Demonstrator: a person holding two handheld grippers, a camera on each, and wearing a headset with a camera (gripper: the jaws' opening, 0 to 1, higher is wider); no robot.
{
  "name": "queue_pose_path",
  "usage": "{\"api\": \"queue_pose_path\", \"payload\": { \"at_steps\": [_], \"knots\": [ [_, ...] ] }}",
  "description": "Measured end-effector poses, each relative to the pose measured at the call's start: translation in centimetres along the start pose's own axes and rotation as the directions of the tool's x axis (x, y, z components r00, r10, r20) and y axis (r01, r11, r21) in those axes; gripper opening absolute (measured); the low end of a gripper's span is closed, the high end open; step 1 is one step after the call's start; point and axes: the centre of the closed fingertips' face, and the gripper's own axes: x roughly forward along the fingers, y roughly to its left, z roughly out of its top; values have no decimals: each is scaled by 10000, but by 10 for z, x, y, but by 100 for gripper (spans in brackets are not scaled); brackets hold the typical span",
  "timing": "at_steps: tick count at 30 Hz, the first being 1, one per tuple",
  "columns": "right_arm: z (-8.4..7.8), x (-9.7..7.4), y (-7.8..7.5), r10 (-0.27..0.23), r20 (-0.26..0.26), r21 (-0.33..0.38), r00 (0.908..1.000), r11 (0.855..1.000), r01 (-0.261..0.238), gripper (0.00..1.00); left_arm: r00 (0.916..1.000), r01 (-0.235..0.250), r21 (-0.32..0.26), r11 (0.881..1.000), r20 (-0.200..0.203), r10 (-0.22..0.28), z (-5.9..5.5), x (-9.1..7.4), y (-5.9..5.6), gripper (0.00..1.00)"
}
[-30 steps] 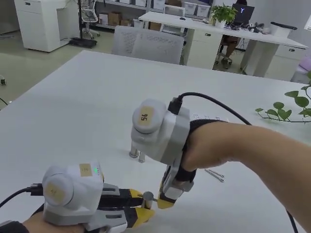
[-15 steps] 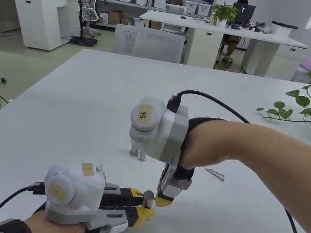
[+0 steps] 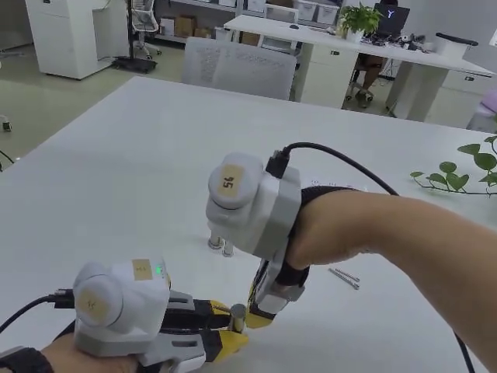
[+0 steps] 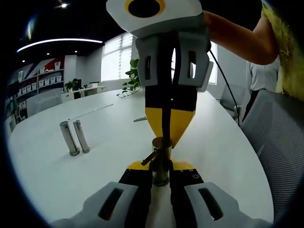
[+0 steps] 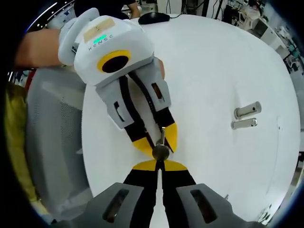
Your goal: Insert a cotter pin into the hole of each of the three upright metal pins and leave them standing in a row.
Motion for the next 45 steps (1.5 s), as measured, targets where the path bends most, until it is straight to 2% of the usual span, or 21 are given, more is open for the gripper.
{"api": "queue_pose_path", "payload": {
  "at_steps": [45],
  "knots": [
    [2, -2, -1, -183, 198, -490, 9996, 9986, 192, 7, 10000, -75, -9, 10000, -17, 75, -1, -1, 1, 11]
  ]
}}
